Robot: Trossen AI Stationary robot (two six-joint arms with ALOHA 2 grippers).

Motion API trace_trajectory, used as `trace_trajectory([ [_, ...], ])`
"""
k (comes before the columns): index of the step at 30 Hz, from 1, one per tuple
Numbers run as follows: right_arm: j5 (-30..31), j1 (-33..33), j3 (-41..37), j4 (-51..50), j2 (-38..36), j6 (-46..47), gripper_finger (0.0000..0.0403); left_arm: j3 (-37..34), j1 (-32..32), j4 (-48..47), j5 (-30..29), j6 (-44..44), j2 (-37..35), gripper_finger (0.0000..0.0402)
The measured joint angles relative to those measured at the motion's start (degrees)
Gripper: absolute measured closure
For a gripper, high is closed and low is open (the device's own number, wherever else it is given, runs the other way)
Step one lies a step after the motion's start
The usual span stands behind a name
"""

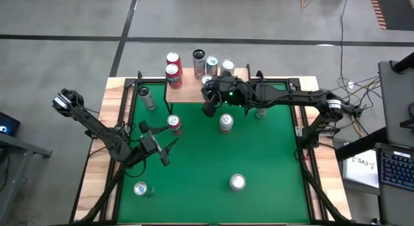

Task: Place canned beverage on shelf
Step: Put the right blue soda can on the shelf aligned with other blue soda cans

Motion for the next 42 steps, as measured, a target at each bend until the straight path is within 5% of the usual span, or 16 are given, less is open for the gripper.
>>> trace_trajectory([
  [11, 10.7, -0.1, 0.0, -1.2, 2.2, 1.5, 0.0394, 0.0, 0.0, 0.1, 0.0, 4.0, -0.2, 0.0178],
  [26, 15.3, -0.2, 0.3, -7.8, 1.2, -3.0, 0.0394, 0.0, 0.0, 0.2, -0.4, 3.7, -0.2, 0.0178],
  [35, 15.0, -0.1, 0.3, -9.6, -1.3, -4.7, 0.0394, 0.0, 0.0, 0.2, -0.4, 2.7, -0.2, 0.0178],
  [42, 6.8, -0.1, 0.5, -9.5, -2.3, -0.6, 0.0394, 0.0, 0.1, 0.2, -0.4, 2.7, -0.2, 0.0178],
])
